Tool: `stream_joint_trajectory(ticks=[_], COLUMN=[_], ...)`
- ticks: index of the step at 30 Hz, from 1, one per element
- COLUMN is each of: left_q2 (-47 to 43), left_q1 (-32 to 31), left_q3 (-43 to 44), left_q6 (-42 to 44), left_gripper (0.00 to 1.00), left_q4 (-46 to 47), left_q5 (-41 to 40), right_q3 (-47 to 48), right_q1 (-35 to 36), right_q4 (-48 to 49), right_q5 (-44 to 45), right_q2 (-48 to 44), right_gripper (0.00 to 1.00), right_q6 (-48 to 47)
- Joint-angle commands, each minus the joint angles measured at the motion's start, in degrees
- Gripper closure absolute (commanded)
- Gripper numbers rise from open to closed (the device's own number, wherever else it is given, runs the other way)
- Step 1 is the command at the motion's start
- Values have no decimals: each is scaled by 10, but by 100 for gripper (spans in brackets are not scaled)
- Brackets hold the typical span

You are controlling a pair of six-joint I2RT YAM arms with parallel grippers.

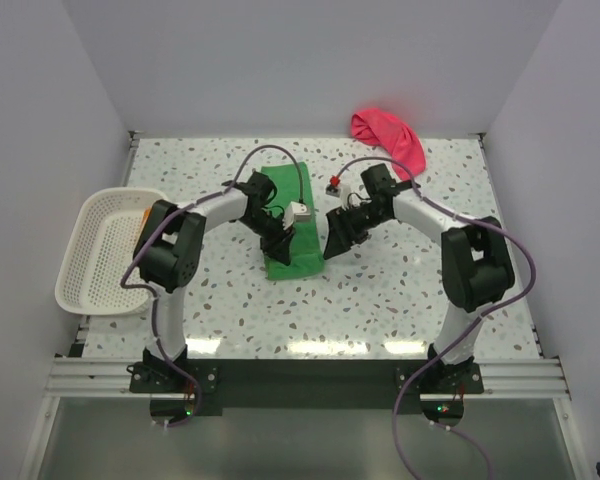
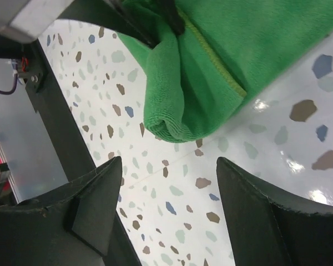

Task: Roll the towels
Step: Roll the towel

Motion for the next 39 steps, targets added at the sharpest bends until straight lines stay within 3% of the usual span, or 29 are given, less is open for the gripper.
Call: stream_joint_trajectory(ticks=[1,8,12,19,25,28,30,35,39], left_q2=[17,31,34,18,-58,-119,-172,-290,-360], left_q1=[13,14,14,34,49,57,59,57,-9], left_q3=[25,31,30,6,-91,-152,-201,-300,-365], left_q6=[15,11,5,-15,-42,-42,-19,19,64], left_gripper=[66,64,62,56,51,46,37,26,26], left_q4=[-28,-22,-18,17,119,174,212,281,350], left_q5=[35,27,26,32,-37,-103,-152,-197,-261], right_q3=[-13,-22,-25,-34,1,18,28,49,70], right_q1=[27,65,75,75,75,75,75,75,75], right_q4=[56,132,145,165,142,119,104,78,48], right_q5=[0,30,44,66,73,80,79,86,83], right_q2=[-16,17,36,89,139,154,166,181,201], right_gripper=[27,31,39,73,92,94,96,98,99], right_q6=[11,66,71,96,123,124,126,129,136])
